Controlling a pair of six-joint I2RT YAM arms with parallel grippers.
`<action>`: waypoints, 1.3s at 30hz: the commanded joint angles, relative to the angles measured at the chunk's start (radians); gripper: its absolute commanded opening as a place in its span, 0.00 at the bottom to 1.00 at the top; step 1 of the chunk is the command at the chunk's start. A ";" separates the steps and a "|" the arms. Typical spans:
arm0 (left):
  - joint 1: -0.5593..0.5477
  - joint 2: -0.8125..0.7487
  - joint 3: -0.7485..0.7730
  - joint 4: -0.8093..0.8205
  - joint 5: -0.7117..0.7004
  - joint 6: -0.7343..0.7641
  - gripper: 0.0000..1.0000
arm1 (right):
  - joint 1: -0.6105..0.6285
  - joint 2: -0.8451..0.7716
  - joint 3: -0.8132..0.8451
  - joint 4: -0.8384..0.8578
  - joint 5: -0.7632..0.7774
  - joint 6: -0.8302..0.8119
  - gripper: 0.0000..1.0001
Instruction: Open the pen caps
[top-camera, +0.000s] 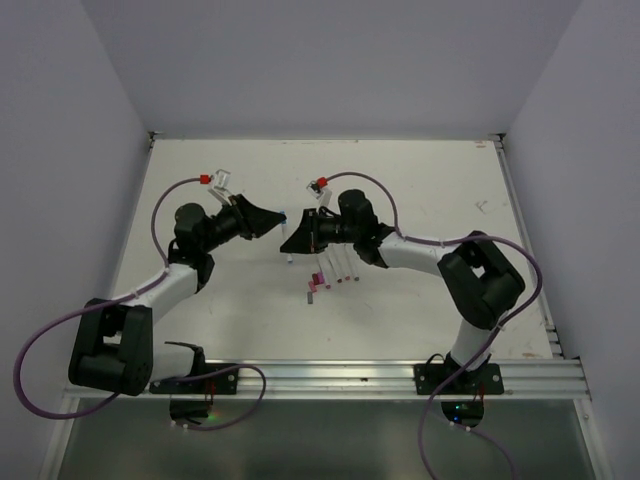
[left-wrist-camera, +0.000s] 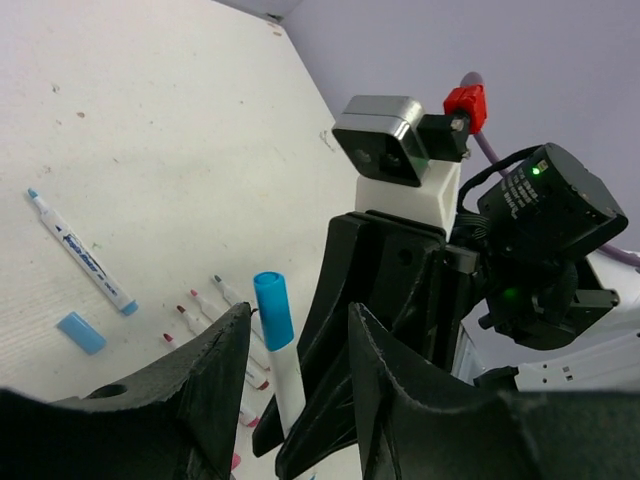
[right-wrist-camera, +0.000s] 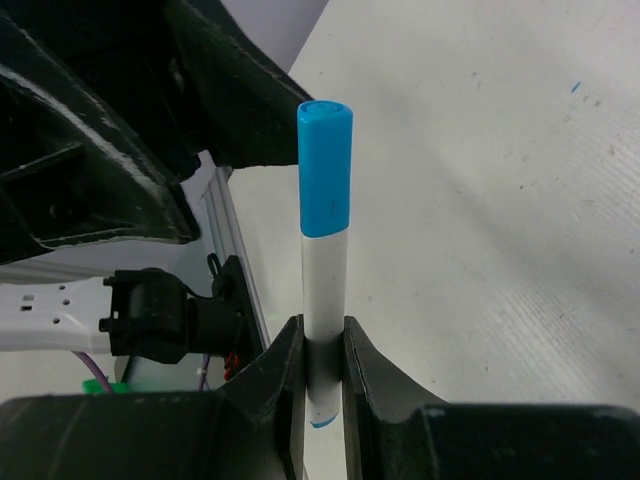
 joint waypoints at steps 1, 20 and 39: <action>0.000 -0.015 0.038 0.004 0.007 0.014 0.47 | 0.012 -0.081 -0.001 0.062 -0.017 0.004 0.00; 0.000 -0.015 0.033 0.036 0.025 -0.007 0.32 | 0.041 -0.044 0.011 0.077 -0.021 0.015 0.00; -0.001 -0.151 0.101 -0.362 -0.590 -0.035 0.00 | 0.203 -0.029 0.197 -0.621 0.643 -0.353 0.00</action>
